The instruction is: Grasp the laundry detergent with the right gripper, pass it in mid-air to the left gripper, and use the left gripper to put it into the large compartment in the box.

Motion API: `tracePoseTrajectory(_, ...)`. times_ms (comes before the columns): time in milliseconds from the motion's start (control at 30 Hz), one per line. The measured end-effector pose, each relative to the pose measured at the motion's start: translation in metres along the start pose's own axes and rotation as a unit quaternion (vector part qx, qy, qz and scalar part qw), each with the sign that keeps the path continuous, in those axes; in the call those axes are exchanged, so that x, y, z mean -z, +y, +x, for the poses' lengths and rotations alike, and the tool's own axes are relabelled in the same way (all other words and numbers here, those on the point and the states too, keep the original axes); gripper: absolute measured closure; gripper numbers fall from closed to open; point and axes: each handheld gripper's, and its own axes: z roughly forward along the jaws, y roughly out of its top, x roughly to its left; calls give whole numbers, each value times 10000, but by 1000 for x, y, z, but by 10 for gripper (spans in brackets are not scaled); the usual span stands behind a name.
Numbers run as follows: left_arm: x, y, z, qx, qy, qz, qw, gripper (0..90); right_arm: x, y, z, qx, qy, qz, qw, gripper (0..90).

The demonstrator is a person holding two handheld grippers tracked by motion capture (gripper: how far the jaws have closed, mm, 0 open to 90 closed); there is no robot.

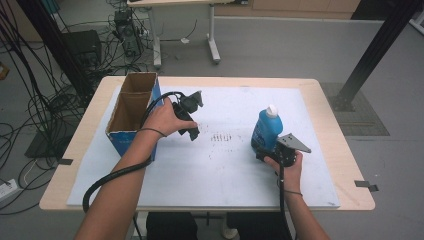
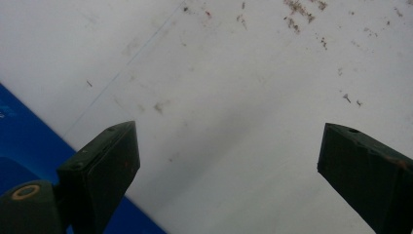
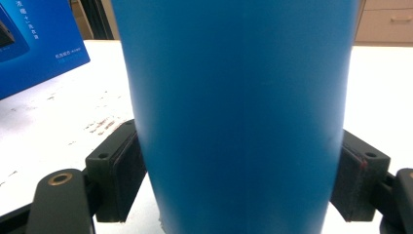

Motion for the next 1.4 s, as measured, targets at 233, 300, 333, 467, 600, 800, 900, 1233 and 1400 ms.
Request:
tracePoseTrajectory(233, 2, 1, -1, -31, 9, -15, 10000, 86, 0, 0, 1, 35, -19, -12, 10000, 221)
tracePoseTrajectory(300, 1, 1, -1, -35, 6, -3, 10000, 86, 1, 0, 1, 31, -24, -27, 10000, 233)
tracePoseTrajectory(333, 1, 1, -1, -23, 13, 0, 10000, 86, 1, 0, 1, 38, -30, -27, 10000, 236)
tracePoseTrajectory(467, 1, 1, -2, -25, 14, 0, 10000, 86, 1, -1, 2, 57, -79, -37, 9999, 277)
tracePoseTrajectory(600, 1, 2, -2, -34, 12, -3, 10000, 86, 1, -1, 2, 65, -75, -42, 9999, 286)
tracePoseTrajectory(800, 3, 3, -3, -44, 22, -21, 10000, 86, 1, -1, 2, 99, -79, -64, 9999, 338)
tracePoseTrajectory(900, 3, 4, -4, -60, 32, -21, 10000, 86, 1, -2, 2, 134, -60, -68, 9999, 375)
tracePoseTrajectory(1233, 2, 4, -5, -72, 22, -4, 10000, 86, 2, -2, 3, 241, -67, -75, 9997, 398)
tracePoseTrajectory(1400, 2, 5, -6, -67, 33, 6, 10000, 86, 2, -2, 4, 250, -79, -88, 9996, 399)
